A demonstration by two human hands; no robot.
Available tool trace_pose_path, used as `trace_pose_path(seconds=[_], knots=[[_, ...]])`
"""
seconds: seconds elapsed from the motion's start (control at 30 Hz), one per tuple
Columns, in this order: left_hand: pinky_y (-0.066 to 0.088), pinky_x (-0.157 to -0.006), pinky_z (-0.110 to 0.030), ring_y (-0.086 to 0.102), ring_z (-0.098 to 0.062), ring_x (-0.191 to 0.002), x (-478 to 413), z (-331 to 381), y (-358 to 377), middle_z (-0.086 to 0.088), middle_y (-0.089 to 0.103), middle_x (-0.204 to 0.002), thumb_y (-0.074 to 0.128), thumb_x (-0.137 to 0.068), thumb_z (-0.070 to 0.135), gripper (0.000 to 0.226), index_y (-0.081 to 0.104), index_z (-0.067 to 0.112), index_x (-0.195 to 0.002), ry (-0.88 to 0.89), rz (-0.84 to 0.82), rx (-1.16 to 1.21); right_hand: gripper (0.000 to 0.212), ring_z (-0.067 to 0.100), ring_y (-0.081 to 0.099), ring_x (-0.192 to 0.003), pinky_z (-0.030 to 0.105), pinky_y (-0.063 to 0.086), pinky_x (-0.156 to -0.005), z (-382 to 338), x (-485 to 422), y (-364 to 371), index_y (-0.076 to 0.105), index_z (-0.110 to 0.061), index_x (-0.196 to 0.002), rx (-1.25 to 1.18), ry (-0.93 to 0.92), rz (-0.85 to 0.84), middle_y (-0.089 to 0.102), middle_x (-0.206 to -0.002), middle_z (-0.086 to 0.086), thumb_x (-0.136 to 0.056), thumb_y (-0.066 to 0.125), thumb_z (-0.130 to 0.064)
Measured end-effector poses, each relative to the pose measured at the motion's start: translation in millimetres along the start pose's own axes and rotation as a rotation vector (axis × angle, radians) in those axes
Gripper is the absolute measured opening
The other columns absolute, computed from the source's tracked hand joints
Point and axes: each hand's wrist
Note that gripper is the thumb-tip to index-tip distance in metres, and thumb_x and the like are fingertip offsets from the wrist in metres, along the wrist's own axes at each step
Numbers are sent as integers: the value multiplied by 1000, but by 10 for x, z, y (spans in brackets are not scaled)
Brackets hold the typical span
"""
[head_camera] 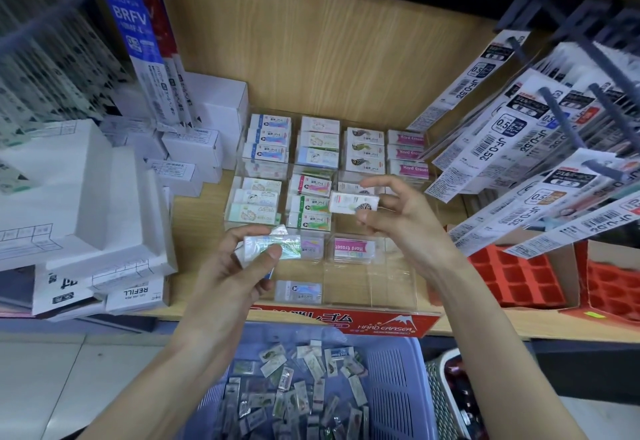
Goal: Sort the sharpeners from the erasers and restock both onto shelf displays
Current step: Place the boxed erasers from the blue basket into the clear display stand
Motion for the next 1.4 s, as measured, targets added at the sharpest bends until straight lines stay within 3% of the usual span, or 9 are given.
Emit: trace_pose_path(seconds=[0.2, 0.37, 0.5, 0.6, 0.7, 0.83, 1.03, 1.23, 1.4], knots=[[44, -65, -27, 49, -11, -67, -13, -9, 4, -5, 39, -71, 68, -68, 21, 22, 66, 28, -89, -1, -2, -6, 25, -1, 51, -55, 8, 37, -49, 139, -76, 42, 52, -21, -96, 577, -105, 182, 58, -66, -6, -82, 73, -22], [45, -64, -25, 51, -13, -71, -37, -4, 5, -7, 40, -83, 69, -66, 22, 27, 64, 28, -92, -4, -1, -16, 29, -1, 53, -69, 6, 39, -56, 188, -34, -13, 55, -19, -104, 531, -106, 289, 60, -79, -8, -83, 71, -29], [45, -65, -26, 51, -14, -74, -41, -22, 5, -6, 43, -90, 68, -67, 22, 26, 65, 28, -92, -9, -17, -29, 32, 7, 52, -76, 15, 38, -66, 225, 15, -65, 65, -14, -109, 688, -152, 309, 53, -80, -12, -82, 72, -29], [44, -66, -27, 52, -14, -74, -41, -24, 6, -6, 42, -83, 68, -66, 23, 25, 65, 30, -90, -11, -12, -27, 33, 16, 50, -97, 14, 33, -82, 281, -5, -56, 69, -9, -108, 851, -248, 316, 51, -98, -1, -80, 73, -26], [44, -65, -27, 52, -12, -71, -39, -20, 19, -6, 40, -81, 68, -66, 22, 23, 66, 30, -88, -8, -17, -32, 33, 18, 43, -100, 17, 32, -88, 364, -42, -82, 71, -7, -103, 901, -326, 369, 42, -100, 2, -76, 77, -25], [44, -64, -28, 52, -6, -61, -23, -18, 39, -8, 42, -77, 68, -66, 21, 23, 66, 28, -87, -15, -30, -19, 33, 16, 34, -96, 32, 39, -86, 424, -164, -84, 74, -10, -98, 999, -382, 361, 37, -96, -2, -72, 79, -29], [45, -65, -27, 52, -15, -70, -55, -17, 34, -7, 40, -75, 69, -65, 24, 26, 65, 28, -91, -16, -19, -17, 34, 25, 42, -95, 34, 38, -80, 376, -269, -64, 75, -10, -94, 1042, -472, 440, 47, -90, 2, -70, 79, -34], [46, -65, -24, 49, -19, -77, -50, -25, 88, -7, 36, -74, 70, -65, 25, 26, 67, 29, -90, -11, -25, -33, 38, 13, 34, -97, 26, 35, -89, 403, -247, -146, 73, -11, -104, 857, -423, 404, 41, -95, -3, -74, 75, -34], [46, -62, -23, 48, -17, -74, -38, -38, 80, 4, 36, -62, 69, -65, 23, 22, 68, 29, -87, -20, -12, -21, 31, 34, 49, -89, 40, 42, -75, 428, -387, -79, 75, -11, -96, 1004, -463, 536, 53, -89, 11, -75, 74, -33]])
Point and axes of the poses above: each hand's wrist, its own x-axis away from the middle knuckle, its own y-axis out of the palm, z = x × y
